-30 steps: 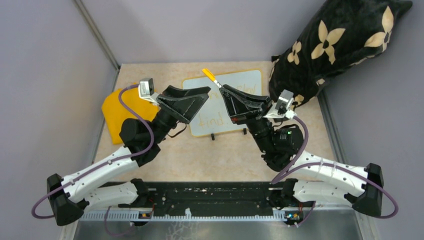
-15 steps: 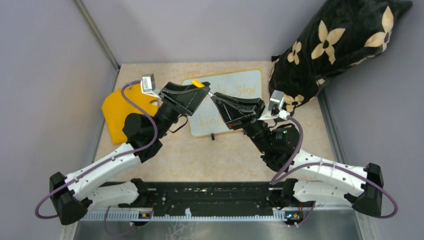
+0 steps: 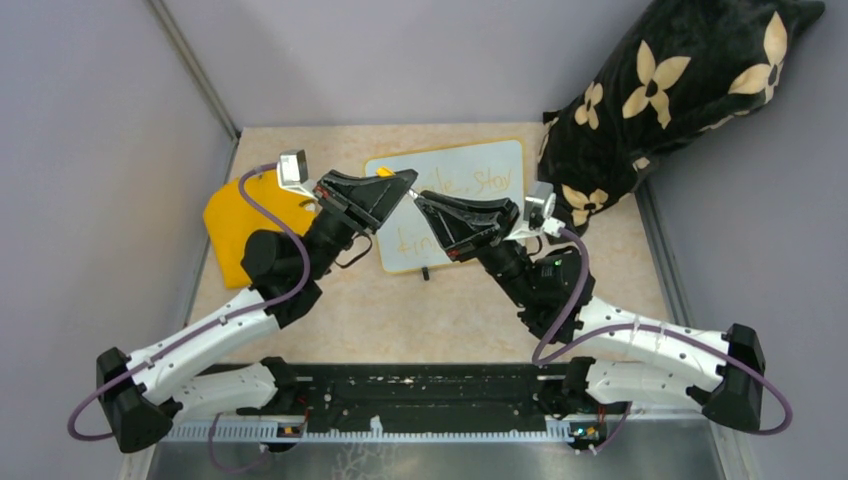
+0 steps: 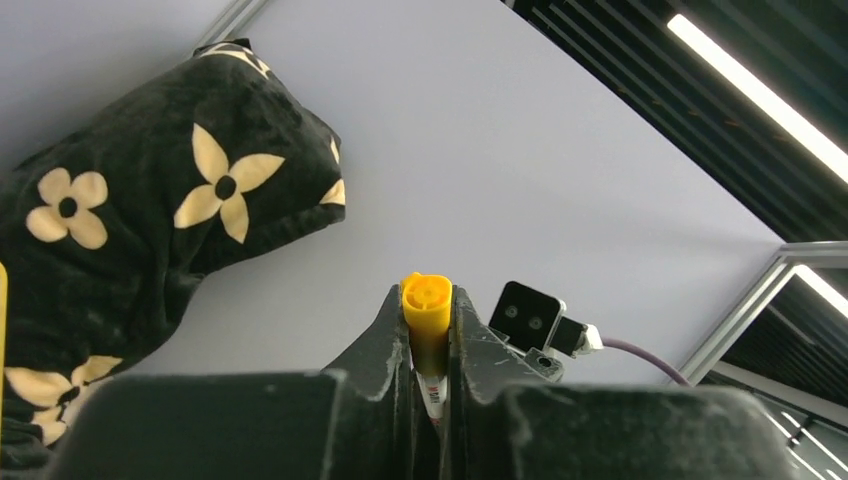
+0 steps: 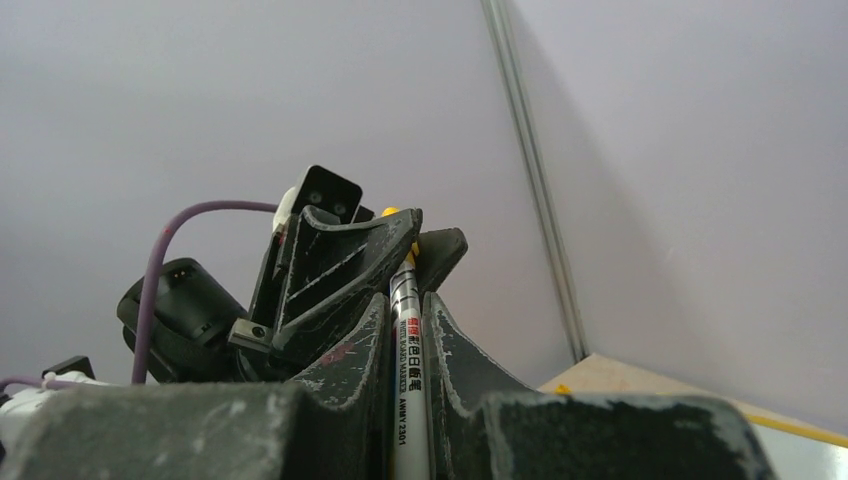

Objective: Write a sentence on the whiteboard
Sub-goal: Place the whiteboard marker at the center of the board.

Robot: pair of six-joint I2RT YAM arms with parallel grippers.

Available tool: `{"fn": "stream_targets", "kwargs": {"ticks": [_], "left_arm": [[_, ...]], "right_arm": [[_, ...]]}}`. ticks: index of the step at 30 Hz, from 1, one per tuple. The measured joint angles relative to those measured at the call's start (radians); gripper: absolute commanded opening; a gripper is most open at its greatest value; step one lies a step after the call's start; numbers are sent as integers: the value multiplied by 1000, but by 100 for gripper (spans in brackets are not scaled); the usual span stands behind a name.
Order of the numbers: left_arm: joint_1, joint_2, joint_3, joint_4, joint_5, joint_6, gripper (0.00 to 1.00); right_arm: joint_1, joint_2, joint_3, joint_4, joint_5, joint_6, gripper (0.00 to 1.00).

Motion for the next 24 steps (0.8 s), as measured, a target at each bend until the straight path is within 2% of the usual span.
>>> {"fn": "stream_targets", "kwargs": {"ticks": [2,6,11,12,15,24], "left_arm": [[0,-13,-8,-5,-3,-14,0],[0,-37,-16,-50,-12,-8,0],[2,-91,-17,-193,-52,67,0],[2,-106,-17,-231,-58,82,0],[2,-148,-17,-345,-76,122,0],[2,-304,-19,-871,-208,225,0]], "right_arm": [[0,0,0,-9,-5,4,10],[0,-5,0,-63,-8,6,40],[0,-30,0,-204,-7,11,74],[0,-42,-1,-234,-5,14,78],[0,-92,-13,-321,5,21,83],[0,-280,-92,-674,124,83,84]]}}
